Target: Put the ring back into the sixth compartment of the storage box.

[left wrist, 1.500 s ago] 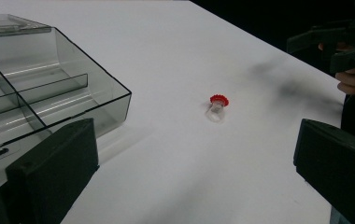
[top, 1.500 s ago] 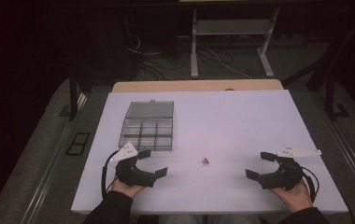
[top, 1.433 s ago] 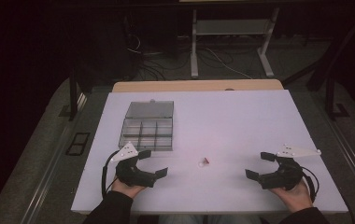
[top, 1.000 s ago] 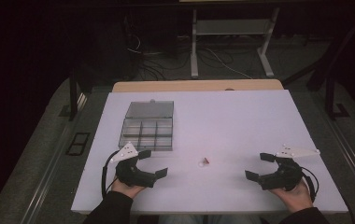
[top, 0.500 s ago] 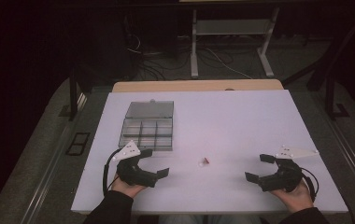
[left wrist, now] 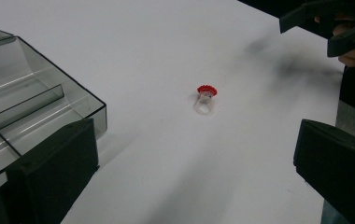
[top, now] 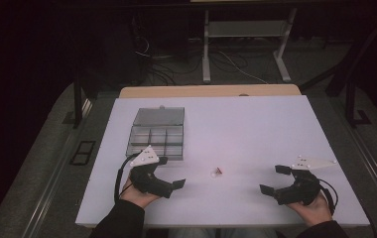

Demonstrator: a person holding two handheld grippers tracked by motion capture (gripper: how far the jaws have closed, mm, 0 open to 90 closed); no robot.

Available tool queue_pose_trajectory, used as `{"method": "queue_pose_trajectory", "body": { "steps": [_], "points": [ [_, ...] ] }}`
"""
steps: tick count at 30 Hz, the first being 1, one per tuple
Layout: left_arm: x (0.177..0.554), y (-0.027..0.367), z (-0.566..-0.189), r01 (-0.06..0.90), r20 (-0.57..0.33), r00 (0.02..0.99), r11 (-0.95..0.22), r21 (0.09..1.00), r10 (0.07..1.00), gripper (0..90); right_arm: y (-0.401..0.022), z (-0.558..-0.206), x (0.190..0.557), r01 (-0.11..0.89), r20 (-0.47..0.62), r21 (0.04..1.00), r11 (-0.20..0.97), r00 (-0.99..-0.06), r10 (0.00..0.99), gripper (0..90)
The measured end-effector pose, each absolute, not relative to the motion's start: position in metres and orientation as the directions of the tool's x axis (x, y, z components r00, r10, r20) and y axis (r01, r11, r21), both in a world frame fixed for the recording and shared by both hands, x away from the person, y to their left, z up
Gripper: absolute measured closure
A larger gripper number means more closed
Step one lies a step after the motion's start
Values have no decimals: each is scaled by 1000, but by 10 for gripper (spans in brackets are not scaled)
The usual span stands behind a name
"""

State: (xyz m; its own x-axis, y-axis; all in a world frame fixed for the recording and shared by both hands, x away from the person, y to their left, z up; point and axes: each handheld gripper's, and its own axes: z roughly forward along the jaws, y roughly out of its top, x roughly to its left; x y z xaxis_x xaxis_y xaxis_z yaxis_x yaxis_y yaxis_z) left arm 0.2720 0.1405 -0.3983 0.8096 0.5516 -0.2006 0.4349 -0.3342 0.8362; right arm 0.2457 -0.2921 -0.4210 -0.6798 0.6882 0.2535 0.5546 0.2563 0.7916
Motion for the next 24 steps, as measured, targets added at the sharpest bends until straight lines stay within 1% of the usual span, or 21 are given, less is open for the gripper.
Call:
{"method": "queue_pose_trajectory", "body": {
  "steps": [5, 24],
  "points": [
    [275, 133, -394, 437, -210, 822, -349, 829, 530, 0, -293, -421, 246, 553, 252, 794, 254, -680, 689, 5],
    [290, 104, -389, 418, -195, 855, -415, 808, 481, 0, -293, -421, 245, 555, 252, 791, 258, -680, 689, 5]
  ]
}}
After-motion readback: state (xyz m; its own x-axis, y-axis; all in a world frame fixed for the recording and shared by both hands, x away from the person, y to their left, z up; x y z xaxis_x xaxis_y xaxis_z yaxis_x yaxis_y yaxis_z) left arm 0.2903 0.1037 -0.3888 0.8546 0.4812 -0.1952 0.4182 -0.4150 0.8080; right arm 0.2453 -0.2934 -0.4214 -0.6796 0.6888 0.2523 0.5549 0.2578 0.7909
